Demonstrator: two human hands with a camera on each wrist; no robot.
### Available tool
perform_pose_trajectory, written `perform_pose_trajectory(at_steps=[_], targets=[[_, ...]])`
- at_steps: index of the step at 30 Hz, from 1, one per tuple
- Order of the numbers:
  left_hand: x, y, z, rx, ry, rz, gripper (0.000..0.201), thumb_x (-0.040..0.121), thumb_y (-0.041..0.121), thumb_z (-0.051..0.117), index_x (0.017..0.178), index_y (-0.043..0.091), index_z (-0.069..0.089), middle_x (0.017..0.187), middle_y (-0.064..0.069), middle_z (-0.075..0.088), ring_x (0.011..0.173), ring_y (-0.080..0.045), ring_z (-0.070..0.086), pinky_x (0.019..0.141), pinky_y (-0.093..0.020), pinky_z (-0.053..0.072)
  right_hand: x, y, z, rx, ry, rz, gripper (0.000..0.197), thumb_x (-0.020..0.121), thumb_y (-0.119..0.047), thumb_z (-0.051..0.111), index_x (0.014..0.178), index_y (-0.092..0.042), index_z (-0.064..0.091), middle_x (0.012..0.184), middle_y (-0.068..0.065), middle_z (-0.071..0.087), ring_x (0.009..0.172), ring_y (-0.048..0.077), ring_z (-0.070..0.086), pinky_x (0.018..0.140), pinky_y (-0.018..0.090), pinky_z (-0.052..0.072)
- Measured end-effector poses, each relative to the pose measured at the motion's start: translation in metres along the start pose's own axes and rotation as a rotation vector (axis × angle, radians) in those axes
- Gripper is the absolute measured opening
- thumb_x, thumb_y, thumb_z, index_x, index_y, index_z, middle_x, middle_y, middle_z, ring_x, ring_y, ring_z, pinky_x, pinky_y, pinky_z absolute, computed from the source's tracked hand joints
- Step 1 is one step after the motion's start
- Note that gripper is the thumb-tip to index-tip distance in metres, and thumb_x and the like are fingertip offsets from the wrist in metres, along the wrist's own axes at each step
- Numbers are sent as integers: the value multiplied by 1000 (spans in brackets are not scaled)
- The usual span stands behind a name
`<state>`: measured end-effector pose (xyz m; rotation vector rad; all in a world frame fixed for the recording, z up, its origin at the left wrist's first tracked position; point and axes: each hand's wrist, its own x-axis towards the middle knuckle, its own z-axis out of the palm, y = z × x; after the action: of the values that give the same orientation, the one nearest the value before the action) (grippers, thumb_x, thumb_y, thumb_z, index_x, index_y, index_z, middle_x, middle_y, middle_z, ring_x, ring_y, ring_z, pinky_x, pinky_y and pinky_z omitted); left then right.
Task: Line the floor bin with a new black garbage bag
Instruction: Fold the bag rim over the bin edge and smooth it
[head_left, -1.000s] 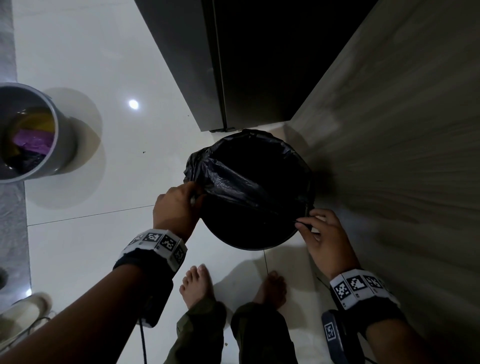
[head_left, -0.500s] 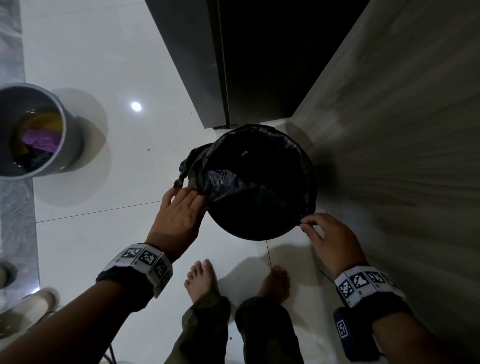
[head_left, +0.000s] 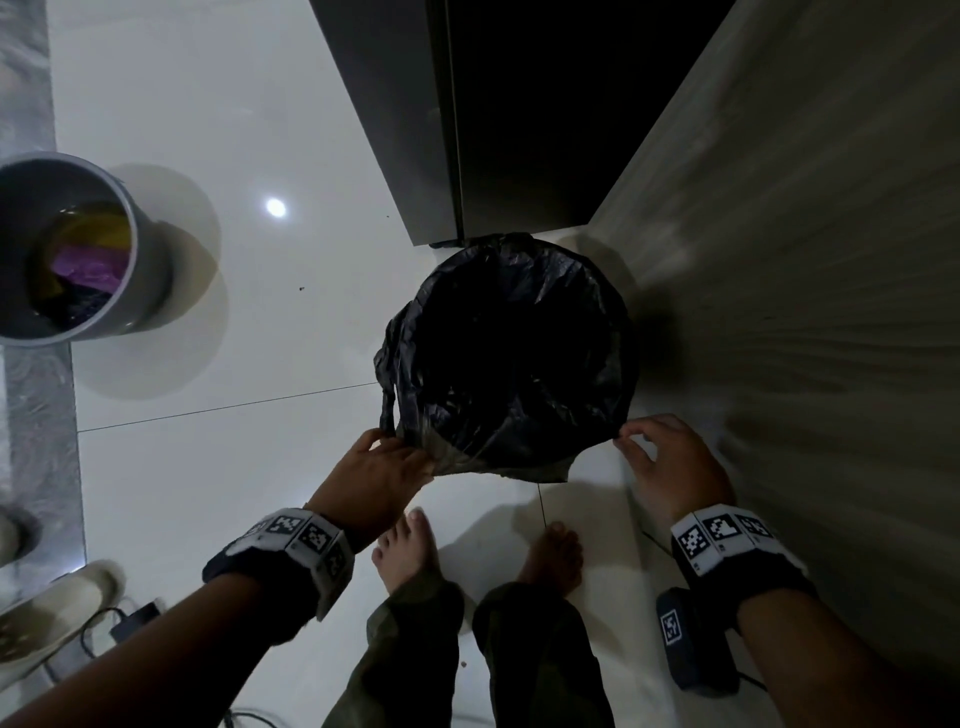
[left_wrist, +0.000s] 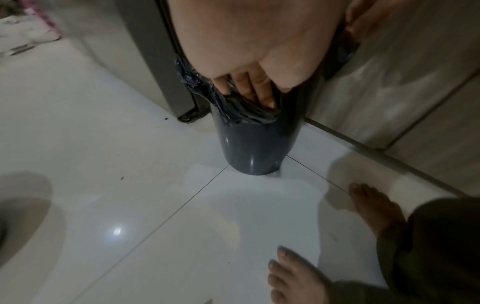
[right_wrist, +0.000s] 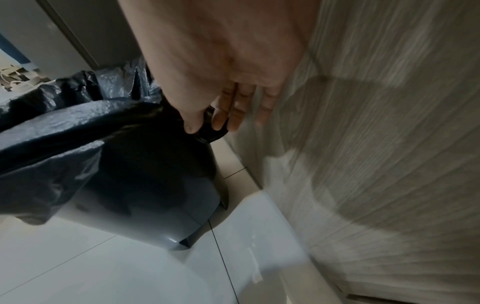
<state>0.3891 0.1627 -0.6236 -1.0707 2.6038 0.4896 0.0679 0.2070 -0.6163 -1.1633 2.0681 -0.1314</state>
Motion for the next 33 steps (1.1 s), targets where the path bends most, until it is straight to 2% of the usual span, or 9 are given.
perform_pose_trajectory(at_steps=[5, 10, 15, 20, 23, 25, 27, 30, 33], targets=[[21, 4, 3, -220, 39, -234, 33, 84, 33, 39, 78, 22, 69, 65, 5, 71, 64, -22, 69, 75, -32, 50, 16, -5, 8, -83, -11, 50, 18, 92, -31, 53, 99, -22, 66, 111, 2, 61, 93, 23, 60, 76, 34, 48], [39, 5, 16, -296, 99, -355, 41, 83, 33, 36, 64, 10, 64, 58, -6, 64, 57, -31, 63, 64, -37, 44, 39, 2, 21, -64, -25, 166, 20, 94, -26, 48, 100, -18, 66, 108, 11, 64, 96, 34, 60, 81, 37, 48], [38, -1, 28, -489, 163, -482, 17, 89, 12, 53, 81, 4, 67, 78, -16, 70, 69, -37, 66, 63, -37, 46, 51, 12, 22, 63, -54, 193, 16, 91, -17, 53, 98, -15, 67, 101, 14, 69, 94, 34, 63, 85, 38, 50], [15, 4, -4, -650, 232, -673, 15, 83, 19, 49, 83, 21, 64, 74, 5, 63, 60, -16, 50, 57, -27, 36, 37, -12, -8, 257, 224, 144, 22, 90, -22, 53, 109, -17, 63, 110, 13, 65, 98, 32, 61, 83, 39, 48], [18, 15, -35, -552, 424, -529, 21, 75, 26, 43, 77, 14, 60, 71, 0, 60, 69, -22, 50, 61, -33, 42, 22, -53, -33, 143, 364, -88, 22, 88, -20, 54, 109, -20, 61, 109, 7, 60, 94, 25, 58, 75, 31, 42], [35, 23, -50, -450, 446, -406, 24, 76, 24, 47, 89, 10, 62, 81, -5, 61, 77, -25, 51, 67, -33, 42, 30, -82, -40, 66, 287, -224, 19, 90, -20, 52, 106, -20, 62, 102, 1, 58, 89, 20, 57, 73, 30, 43], [59, 34, -58, -383, 371, -285, 33, 79, 24, 49, 106, 10, 62, 97, -9, 62, 90, -29, 56, 75, -36, 45, 51, -104, -33, 55, 88, -281, 17, 88, -21, 52, 100, -24, 64, 99, -4, 61, 88, 19, 60, 79, 34, 50], [92, 50, -53, -289, 80, -184, 56, 78, 38, 38, 128, 19, 52, 129, -9, 56, 120, -31, 50, 94, -40, 42, 81, -124, -19, -77, -148, -270, 19, 83, -28, 52, 94, -29, 67, 104, -1, 72, 95, 24, 66, 85, 39, 53], [112, 57, -39, -220, -155, -192, 60, 82, 43, 22, 133, 23, 47, 141, -6, 50, 131, -28, 43, 102, -42, 32, 100, -132, -11, -223, -263, -278, 22, 86, -27, 54, 98, -22, 71, 109, 4, 71, 100, 27, 65, 87, 34, 51]])
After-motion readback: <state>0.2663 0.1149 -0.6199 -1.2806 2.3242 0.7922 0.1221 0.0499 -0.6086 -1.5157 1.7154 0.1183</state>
